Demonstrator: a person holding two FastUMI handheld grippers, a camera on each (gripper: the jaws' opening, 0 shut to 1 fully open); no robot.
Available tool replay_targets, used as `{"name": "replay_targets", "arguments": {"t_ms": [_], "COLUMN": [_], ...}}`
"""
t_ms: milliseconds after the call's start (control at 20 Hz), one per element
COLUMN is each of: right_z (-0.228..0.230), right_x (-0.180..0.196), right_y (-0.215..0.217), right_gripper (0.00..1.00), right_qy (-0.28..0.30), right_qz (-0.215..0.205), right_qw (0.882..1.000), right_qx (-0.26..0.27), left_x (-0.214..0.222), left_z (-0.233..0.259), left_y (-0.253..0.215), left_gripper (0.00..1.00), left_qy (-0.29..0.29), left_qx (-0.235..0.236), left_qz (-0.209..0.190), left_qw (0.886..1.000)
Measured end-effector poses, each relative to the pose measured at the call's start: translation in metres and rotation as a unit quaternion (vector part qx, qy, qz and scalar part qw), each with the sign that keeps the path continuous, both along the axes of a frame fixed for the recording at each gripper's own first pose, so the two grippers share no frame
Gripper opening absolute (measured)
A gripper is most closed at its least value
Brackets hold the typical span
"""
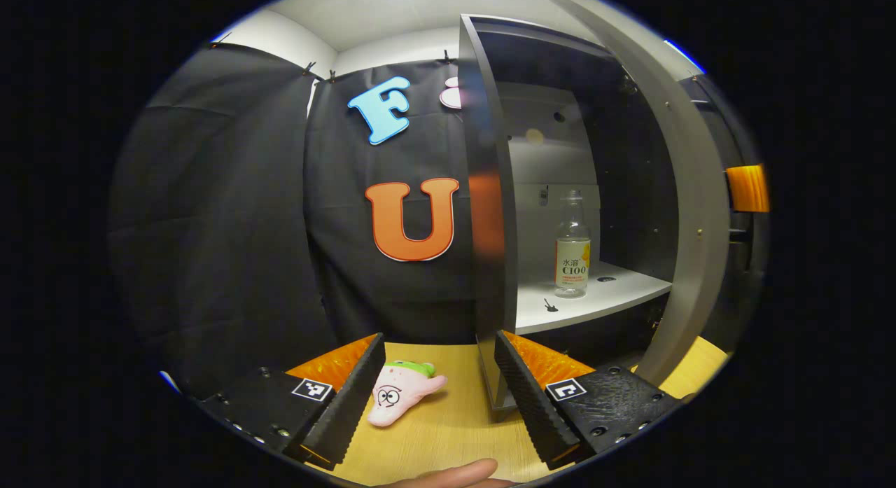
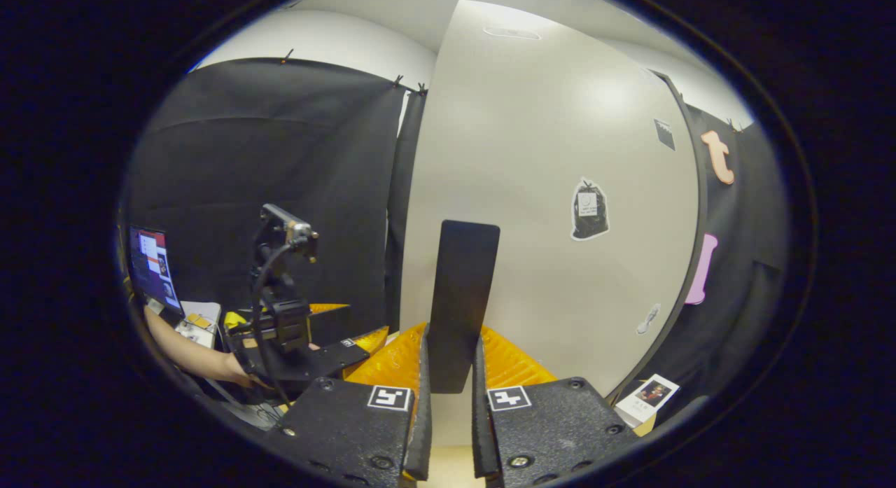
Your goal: Open the cabinet door with the right hand, grasp the bottle in the cabinet with the left hand and place it on the coaster, then close the cabinet door with the right hand.
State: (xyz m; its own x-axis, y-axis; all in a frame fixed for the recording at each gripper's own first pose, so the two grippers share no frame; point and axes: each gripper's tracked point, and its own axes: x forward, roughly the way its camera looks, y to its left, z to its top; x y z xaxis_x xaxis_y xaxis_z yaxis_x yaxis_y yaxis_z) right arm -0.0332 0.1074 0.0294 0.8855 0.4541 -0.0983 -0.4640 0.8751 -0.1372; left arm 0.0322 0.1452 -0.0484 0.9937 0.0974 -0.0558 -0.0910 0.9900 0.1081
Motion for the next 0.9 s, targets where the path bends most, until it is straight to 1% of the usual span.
{"name": "replay_targets", "arguments": {"t_ms": [100, 200, 350, 500, 600, 700, 800, 850, 900], "right_z": [-0.002, -0.004, -0.005, -0.006, -0.007, -0.010, -0.012, -0.016, -0.017], "right_x": [-0.013, -0.021, -0.032, -0.054, -0.066, -0.077, -0.083, -0.086, -0.088], "right_y": [-0.011, -0.024, -0.040, -0.065, -0.083, -0.101, -0.117, -0.125, -0.130], "right_gripper": [0.27, 0.27, 0.27, 0.27, 0.27, 0.26, 0.26, 0.24, 0.25], "right_qy": [0.007, 0.019, 0.024, 0.036, 0.042, 0.049, 0.053, 0.057, 0.057], "right_qz": [0.014, 0.019, 0.012, -0.001, -0.019, -0.048, -0.083, -0.100, -0.116], "right_qw": [1.000, 0.999, 0.999, 0.998, 0.997, 0.995, 0.992, 0.991, 0.989], "right_qx": [0.009, 0.021, 0.026, 0.043, 0.059, 0.068, 0.073, 0.074, 0.074], "left_x": [0.007, 0.017, 0.031, 0.050, 0.059, 0.070, 0.081, 0.088, 0.095], "left_z": [-0.002, -0.002, -0.003, 0.004, 0.004, 0.007, 0.011, 0.014, 0.019], "left_y": [-0.007, -0.020, -0.053, -0.089, -0.118, -0.146, -0.166, -0.175, -0.179], "left_gripper": [0.95, 0.95, 0.95, 0.95, 0.95, 0.95, 0.95, 0.95, 0.96], "left_qy": [0.011, 0.020, 0.027, 0.022, 0.025, 0.023, 0.018, 0.014, 0.008], "left_qx": [-0.008, -0.015, -0.016, 0.002, -0.001, -0.005, -0.009, -0.013, -0.015], "left_qz": [-0.010, -0.019, -0.040, -0.066, -0.084, -0.096, -0.102, -0.102, -0.098], "left_qw": [1.000, 1.000, 0.999, 0.998, 0.996, 0.995, 0.995, 0.995, 0.995]}}
